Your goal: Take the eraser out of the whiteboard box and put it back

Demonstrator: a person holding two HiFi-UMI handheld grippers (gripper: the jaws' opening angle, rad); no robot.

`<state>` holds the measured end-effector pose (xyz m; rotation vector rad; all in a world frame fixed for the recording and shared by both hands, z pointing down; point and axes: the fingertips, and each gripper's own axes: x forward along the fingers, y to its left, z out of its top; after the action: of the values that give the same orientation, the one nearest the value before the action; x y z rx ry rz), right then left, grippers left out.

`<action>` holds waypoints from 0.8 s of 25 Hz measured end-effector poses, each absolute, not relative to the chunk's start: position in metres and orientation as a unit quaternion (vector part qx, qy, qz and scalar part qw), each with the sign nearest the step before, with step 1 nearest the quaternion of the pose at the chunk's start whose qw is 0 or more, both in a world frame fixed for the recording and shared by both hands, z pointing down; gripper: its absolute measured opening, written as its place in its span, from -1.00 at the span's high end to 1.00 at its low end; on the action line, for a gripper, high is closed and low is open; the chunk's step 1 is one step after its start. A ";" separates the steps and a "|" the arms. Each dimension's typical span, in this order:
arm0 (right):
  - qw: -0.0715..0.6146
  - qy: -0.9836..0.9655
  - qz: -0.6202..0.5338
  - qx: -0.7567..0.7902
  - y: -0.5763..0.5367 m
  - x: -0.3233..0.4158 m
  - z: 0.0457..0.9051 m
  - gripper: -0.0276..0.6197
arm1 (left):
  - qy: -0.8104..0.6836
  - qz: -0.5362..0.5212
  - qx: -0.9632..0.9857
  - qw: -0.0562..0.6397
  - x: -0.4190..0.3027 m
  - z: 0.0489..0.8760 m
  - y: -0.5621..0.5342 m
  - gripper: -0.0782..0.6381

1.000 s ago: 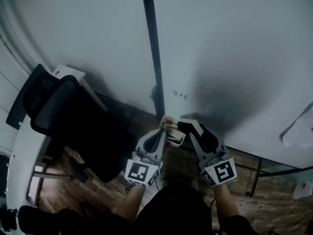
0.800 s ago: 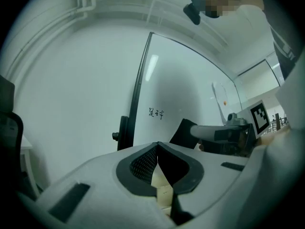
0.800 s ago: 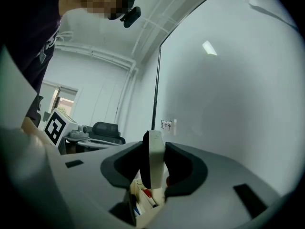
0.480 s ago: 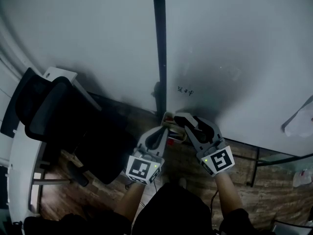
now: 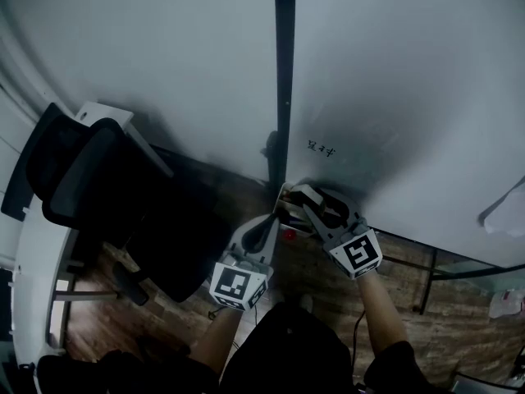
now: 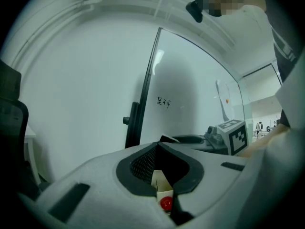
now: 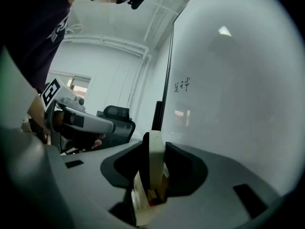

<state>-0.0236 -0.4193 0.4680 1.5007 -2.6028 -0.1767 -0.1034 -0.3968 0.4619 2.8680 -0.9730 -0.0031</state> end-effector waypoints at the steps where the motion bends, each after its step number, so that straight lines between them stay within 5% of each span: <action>1: 0.072 -0.864 -0.055 0.495 -0.421 -0.024 0.474 0.51 | -0.322 0.000 0.945 0.057 -0.104 0.462 -0.397 0.77; 16: 0.094 -0.874 -0.026 0.476 -0.431 -0.027 0.496 0.49 | -0.329 0.005 0.942 0.061 -0.109 0.467 -0.396 0.77; 20: 0.083 -0.886 -0.014 0.456 -0.427 -0.034 0.495 0.20 | -0.327 0.003 0.943 0.059 -0.109 0.466 -0.395 0.77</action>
<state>-0.0343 -0.4267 0.4947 1.3630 -2.6451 -0.0413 -0.1087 -0.3954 0.4657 2.8567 -0.9920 0.0089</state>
